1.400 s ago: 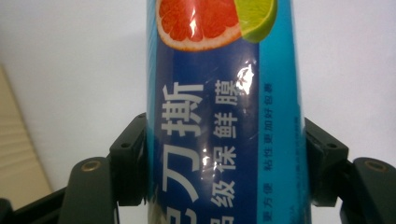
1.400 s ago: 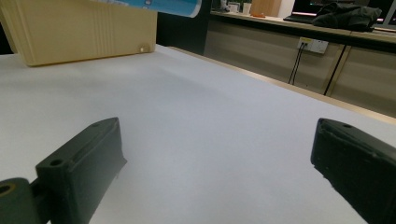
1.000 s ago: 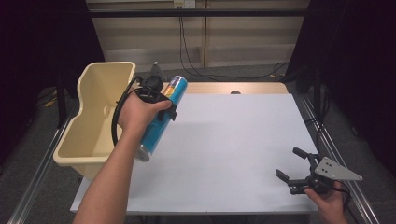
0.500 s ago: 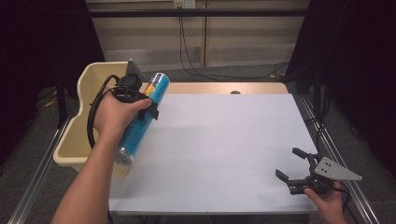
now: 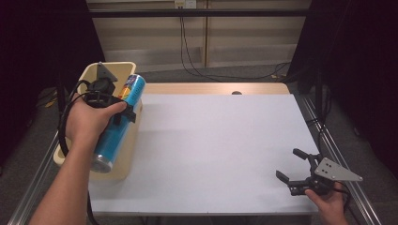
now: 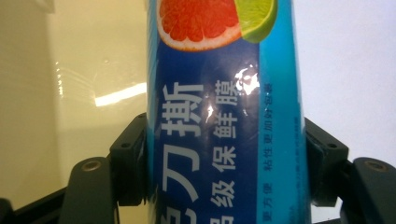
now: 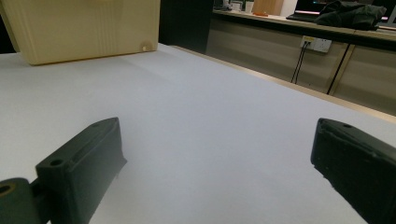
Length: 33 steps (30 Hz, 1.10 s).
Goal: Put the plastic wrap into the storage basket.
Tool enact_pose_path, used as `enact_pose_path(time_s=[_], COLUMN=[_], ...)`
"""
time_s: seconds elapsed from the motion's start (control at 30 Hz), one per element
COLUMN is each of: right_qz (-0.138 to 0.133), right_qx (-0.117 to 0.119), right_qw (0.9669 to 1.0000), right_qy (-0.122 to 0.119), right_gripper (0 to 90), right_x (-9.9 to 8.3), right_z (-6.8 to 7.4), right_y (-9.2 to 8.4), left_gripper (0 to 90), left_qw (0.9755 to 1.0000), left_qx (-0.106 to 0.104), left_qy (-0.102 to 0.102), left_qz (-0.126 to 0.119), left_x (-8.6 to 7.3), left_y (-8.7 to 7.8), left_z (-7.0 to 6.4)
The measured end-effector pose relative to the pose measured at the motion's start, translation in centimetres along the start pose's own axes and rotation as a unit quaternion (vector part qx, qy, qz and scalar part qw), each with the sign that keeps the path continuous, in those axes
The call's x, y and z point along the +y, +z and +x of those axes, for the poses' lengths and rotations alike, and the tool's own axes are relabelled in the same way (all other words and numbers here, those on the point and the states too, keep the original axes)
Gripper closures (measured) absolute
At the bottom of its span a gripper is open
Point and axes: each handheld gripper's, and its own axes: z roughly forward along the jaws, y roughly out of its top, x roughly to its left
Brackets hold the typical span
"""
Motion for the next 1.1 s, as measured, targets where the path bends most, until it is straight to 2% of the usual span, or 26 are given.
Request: enact_pose_path(time_s=[0.2, 0.4, 0.43, 0.77, 1.0, 1.1], right_qz=[0.000, 0.001, 0.001, 0.001, 0.001, 0.001], right_qx=[0.000, 0.000, 0.000, 0.000, -0.001, -0.001], right_qw=[1.0000, 1.0000, 1.0000, 1.0000, 1.0000, 1.0000], right_qy=[-0.001, -0.003, -0.002, -0.004, -0.004, -0.005], right_gripper=[1.9, 1.9, 1.9, 1.9, 1.9, 1.9], right_x=[0.0, 0.0, 0.0, 0.0, 0.0, 0.1], right_z=[0.0, 0.0, 0.0, 0.1, 0.0, 0.1], right_y=[0.0, 0.0, 0.0, 0.0, 0.0, 0.0], left_gripper=[31.9, 31.9, 31.9, 31.9, 31.9, 31.9], left_qw=[1.0000, 0.9994, 0.9995, 0.9981, 0.9976, 0.9974], left_qx=[0.003, 0.012, 0.014, 0.030, 0.034, 0.030], left_qy=[-0.007, -0.024, -0.024, -0.050, -0.061, -0.066], left_qz=[-0.004, -0.021, -0.017, -0.018, -0.001, 0.007], left_x=[-0.4, -1.0, -1.1, -2.1, -2.7, -2.9], left_y=[-1.2, -2.2, -2.3, -2.0, -1.2, -0.7], left_z=[1.1, 2.4, 2.6, 4.3, 5.2, 5.6])
